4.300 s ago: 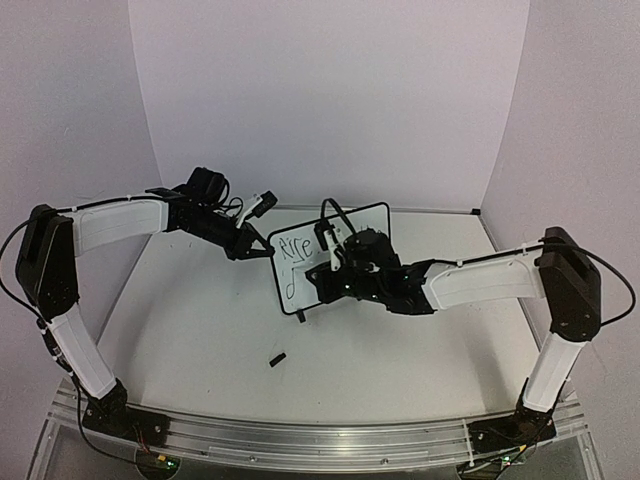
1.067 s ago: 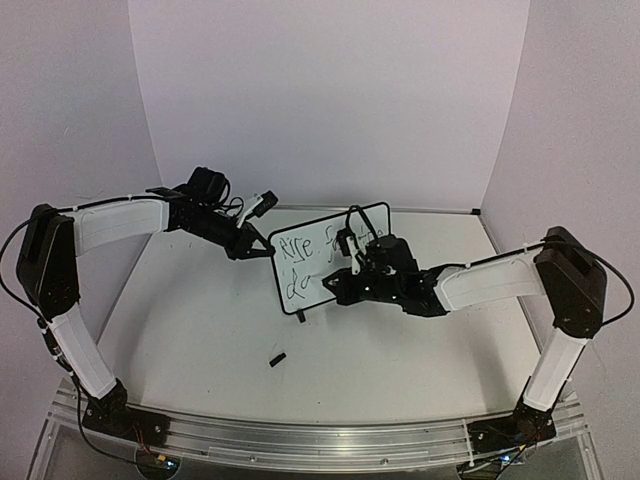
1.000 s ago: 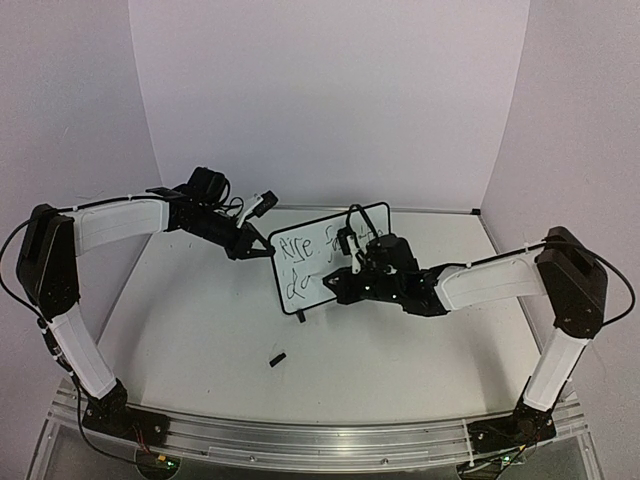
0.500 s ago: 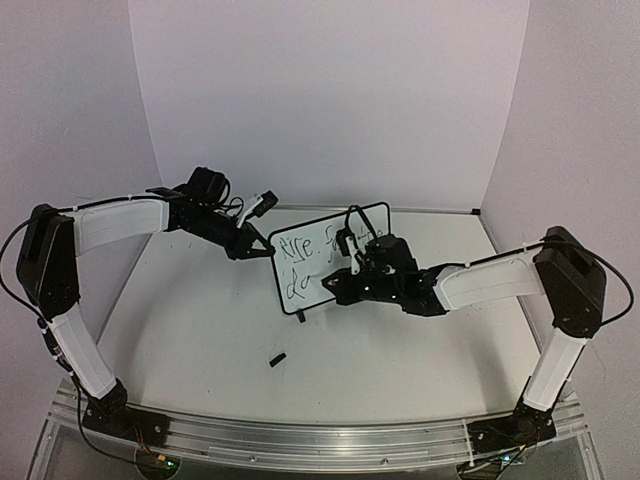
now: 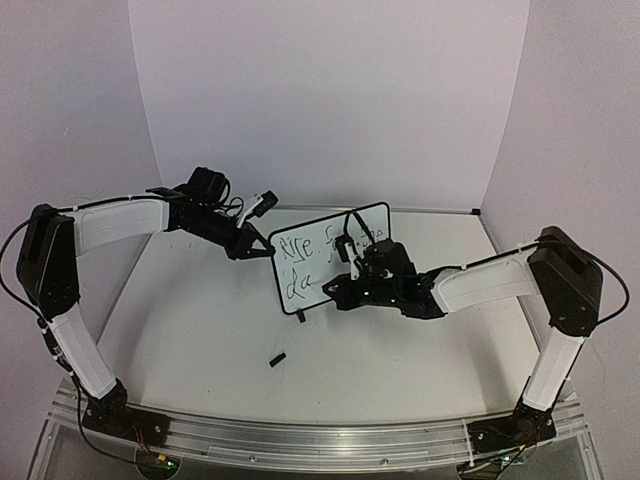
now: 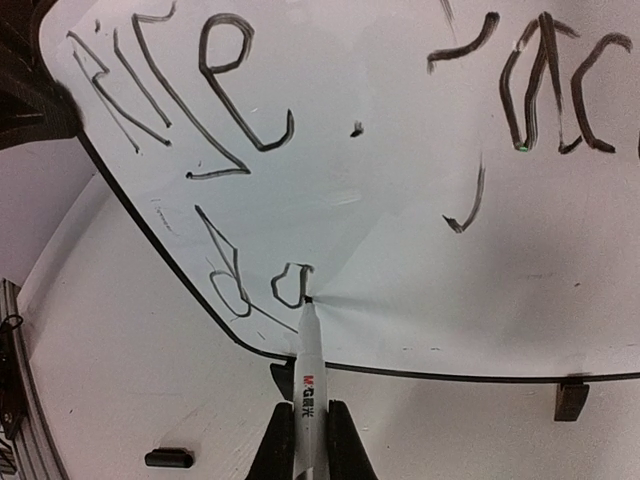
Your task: Write a sentence on the whiteboard
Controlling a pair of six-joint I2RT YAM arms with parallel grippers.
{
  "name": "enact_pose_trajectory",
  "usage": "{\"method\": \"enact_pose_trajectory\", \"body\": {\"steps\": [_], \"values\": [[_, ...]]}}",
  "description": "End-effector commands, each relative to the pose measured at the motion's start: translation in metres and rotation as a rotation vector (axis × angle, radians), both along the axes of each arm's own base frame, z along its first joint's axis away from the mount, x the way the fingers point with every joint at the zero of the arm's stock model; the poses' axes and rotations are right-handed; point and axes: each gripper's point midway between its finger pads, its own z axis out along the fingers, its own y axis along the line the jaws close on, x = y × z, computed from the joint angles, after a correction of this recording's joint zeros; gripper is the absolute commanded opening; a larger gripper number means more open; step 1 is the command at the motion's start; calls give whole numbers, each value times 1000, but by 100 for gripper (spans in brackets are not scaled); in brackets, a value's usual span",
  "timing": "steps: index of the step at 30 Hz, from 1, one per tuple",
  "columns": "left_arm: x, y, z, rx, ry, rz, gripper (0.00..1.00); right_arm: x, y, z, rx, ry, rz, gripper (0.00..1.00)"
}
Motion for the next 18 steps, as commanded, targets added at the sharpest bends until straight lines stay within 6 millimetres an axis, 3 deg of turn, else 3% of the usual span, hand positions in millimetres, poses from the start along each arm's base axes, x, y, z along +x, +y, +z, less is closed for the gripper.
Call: {"method": "enact_pose_trajectory", "body": {"steps": [1,13,18], "values": [[-20,9,-50,149,118,-10,0,10,-15,2,-24,-34,-71,0],[-20,9,-49,148,116,-10,0,6,-19,45,41,-95,-72,0],[-20,9,-48,147,114,-10,0,11,-15,49,48,-103,-64,0]]}}
